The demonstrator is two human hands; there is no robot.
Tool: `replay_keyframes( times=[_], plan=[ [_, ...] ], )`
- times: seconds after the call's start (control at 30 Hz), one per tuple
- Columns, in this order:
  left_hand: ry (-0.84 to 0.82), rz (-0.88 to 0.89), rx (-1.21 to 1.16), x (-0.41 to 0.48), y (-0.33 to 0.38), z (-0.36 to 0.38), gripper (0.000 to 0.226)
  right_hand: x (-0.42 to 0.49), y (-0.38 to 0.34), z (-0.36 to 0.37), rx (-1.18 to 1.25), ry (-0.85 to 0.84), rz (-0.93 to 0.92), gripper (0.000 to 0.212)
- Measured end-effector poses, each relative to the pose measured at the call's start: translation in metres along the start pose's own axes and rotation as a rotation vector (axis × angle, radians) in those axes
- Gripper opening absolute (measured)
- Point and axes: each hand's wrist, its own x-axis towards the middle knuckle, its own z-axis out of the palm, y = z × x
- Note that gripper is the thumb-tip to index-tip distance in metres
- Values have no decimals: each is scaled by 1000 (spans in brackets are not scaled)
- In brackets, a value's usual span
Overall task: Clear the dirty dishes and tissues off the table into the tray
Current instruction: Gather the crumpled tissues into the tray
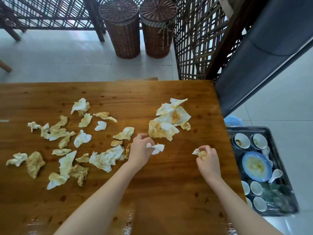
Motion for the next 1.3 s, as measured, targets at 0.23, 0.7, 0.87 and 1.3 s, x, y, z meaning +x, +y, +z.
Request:
replay_keyframes(
  times=[0.23, 0.7, 0.87, 1.3],
  plan=[
    [-31, 41, -128, 54, 34, -2, 11, 2, -7, -15, 53, 42, -16, 31],
    [-127, 120, 212, 89, 35, 41, 36, -9, 15, -33, 110, 67, 94, 29],
    [-86, 99, 103, 83, 39, 32, 37, -16, 18, -39, 102, 88, 100, 31],
    [26, 200, 33, 41, 33, -17, 40, -35, -18, -38, 106, 139, 55, 34]
  ],
)
